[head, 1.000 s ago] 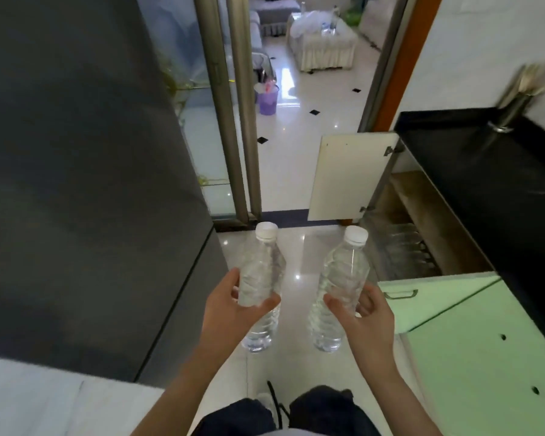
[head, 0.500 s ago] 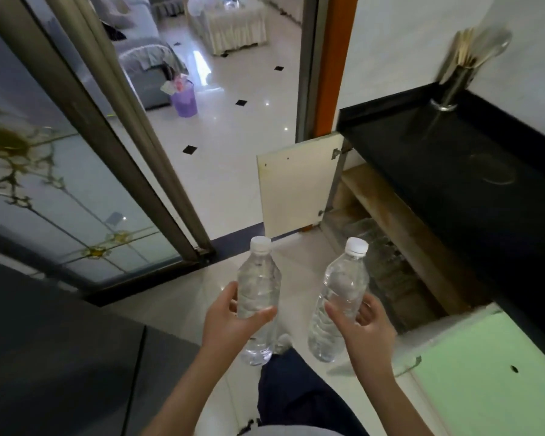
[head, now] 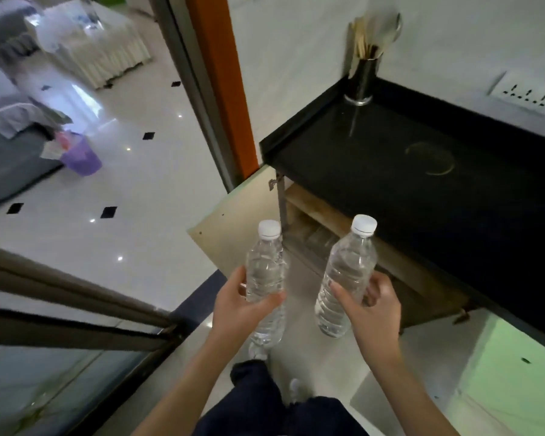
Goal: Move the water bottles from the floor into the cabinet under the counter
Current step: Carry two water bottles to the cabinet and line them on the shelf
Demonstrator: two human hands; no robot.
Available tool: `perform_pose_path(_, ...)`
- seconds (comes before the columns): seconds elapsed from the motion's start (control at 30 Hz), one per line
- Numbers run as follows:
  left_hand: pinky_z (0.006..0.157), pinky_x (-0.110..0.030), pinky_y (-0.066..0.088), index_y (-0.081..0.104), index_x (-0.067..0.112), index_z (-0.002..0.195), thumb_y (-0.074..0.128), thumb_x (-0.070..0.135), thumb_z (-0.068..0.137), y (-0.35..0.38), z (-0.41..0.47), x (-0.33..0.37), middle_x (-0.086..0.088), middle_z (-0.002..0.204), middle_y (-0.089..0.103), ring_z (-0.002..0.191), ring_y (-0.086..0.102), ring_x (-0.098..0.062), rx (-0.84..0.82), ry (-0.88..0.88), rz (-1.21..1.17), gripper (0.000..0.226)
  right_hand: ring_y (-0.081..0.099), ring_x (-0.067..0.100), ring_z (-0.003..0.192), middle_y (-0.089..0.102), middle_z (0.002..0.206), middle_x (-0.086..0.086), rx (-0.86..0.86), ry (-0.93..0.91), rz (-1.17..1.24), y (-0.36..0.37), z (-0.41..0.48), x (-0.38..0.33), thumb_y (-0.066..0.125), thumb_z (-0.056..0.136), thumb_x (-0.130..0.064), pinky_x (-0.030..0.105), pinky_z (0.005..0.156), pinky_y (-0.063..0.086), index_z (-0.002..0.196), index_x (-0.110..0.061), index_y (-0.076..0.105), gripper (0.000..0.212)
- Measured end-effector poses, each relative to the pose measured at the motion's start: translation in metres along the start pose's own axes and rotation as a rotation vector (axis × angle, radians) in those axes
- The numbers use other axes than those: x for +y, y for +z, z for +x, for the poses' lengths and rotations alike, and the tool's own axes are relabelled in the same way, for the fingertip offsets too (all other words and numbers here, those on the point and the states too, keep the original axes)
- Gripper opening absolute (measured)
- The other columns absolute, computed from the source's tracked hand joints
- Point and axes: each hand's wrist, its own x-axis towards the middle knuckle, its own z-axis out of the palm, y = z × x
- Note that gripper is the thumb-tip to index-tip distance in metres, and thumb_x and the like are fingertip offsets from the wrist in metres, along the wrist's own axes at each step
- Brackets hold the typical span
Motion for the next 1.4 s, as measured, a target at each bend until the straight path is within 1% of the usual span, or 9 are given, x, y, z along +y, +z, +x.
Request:
perform_pose_path(0.1,0.074,-0.025,0.057,0.067,0.031,0.102,0.088,0.018,0.069,0.015,0.046,-0.009,0.013,0.092,0.074,0.084,0.07,-0.004,-0.144,-0.02,0.041,0.042,0.07,0.0,0.088,0.073,0.102,-0.005,0.111,0.072,0.082,0.011,0.016,0.015,0.089,0.071,-0.019,0.02,0.072,0.057,0.117,-0.016,0.06,0.054)
perform_pose_path(0.2,0.07,-0.017,0.053,0.067,0.031,0.102,0.088,0.016,0.068,0.033,0.095,-0.031,0.015,0.091,0.073,0.082,0.069,-0.001,-0.286,-0.023,0.113,0.042,0.07,0.001,0.086,0.074,0.1,-0.002,0.236,0.126,0.128,0.027,0.033,0.045,0.087,0.072,-0.011,0.015,0.067,0.055,0.115,-0.013,0.061,0.05)
perform_pose_path(0.4,0.072,-0.018,0.049,0.064,0.034,0.1,0.088,0.03,0.066,0.082,0.197,-0.103,0.018,0.091,0.071,0.08,0.066,0.003,-0.484,-0.025,0.255,0.042,0.071,0.012,0.094,0.074,0.1,-0.008,0.454,0.205,0.118,0.06,0.085,0.135,0.088,0.071,-0.01,0.039,0.086,0.058,0.106,-0.033,0.063,0.048)
perform_pose_path(0.63,0.069,-0.007,0.045,0.06,0.036,0.1,0.09,0.019,0.063,0.15,0.282,-0.203,0.028,0.092,0.066,0.084,0.062,0.006,-0.561,0.046,0.275,0.051,0.069,0.016,0.101,0.072,0.106,-0.006,0.588,0.259,0.126,0.08,0.141,0.256,0.088,0.069,-0.006,0.049,0.095,0.055,0.11,-0.03,0.063,0.053)
perform_pose_path(0.77,0.069,-0.008,0.047,0.062,0.029,0.104,0.09,0.016,0.063,0.199,0.323,-0.267,0.026,0.09,0.067,0.082,0.062,0.006,-0.568,0.056,0.261,0.051,0.067,0.014,0.102,0.071,0.108,-0.007,0.612,0.283,0.107,0.084,0.174,0.327,0.087,0.07,-0.005,0.048,0.097,0.054,0.113,-0.025,0.063,0.053)
perform_pose_path(1.03,0.078,-0.035,0.058,0.066,0.025,0.103,0.088,0.039,0.052,0.298,0.419,-0.393,0.008,0.09,0.075,0.084,0.072,-0.01,-0.661,0.07,0.257,0.058,0.07,0.017,0.097,0.074,0.107,-0.003,0.582,0.27,0.106,0.081,0.262,0.481,0.089,0.068,-0.005,0.045,0.093,0.056,0.112,-0.024,0.066,0.054)
perform_pose_path(1.17,0.062,-0.018,0.05,0.067,0.017,0.095,0.09,0.009,0.063,0.345,0.461,-0.458,0.007,0.08,0.075,0.071,0.07,-0.005,-0.675,0.111,0.218,0.04,0.071,0.009,0.092,0.075,0.105,-0.007,0.555,0.217,0.053,0.07,0.309,0.558,0.089,0.066,-0.005,0.03,0.084,0.057,0.11,-0.024,0.066,0.053)
perform_pose_path(1.23,0.061,-0.018,0.051,0.068,0.014,0.095,0.088,0.003,0.064,0.365,0.477,-0.489,0.001,0.081,0.076,0.071,0.071,-0.009,-0.691,0.104,0.172,0.038,0.069,0.011,0.096,0.074,0.105,-0.007,0.556,0.198,0.039,0.067,0.33,0.595,0.089,0.065,-0.006,0.023,0.079,0.054,0.112,-0.022,0.065,0.055)
perform_pose_path(1.4,0.063,-0.022,0.052,0.07,0.013,0.094,0.089,0.022,0.051,0.401,0.511,-0.546,-0.003,0.083,0.077,0.074,0.072,-0.013,-0.727,0.133,0.107,0.048,0.07,0.0,0.088,0.076,0.091,-0.015,0.57,0.106,-0.006,0.065,0.368,0.657,0.088,0.066,-0.001,0.018,0.07,0.054,0.104,-0.026,0.069,0.049)
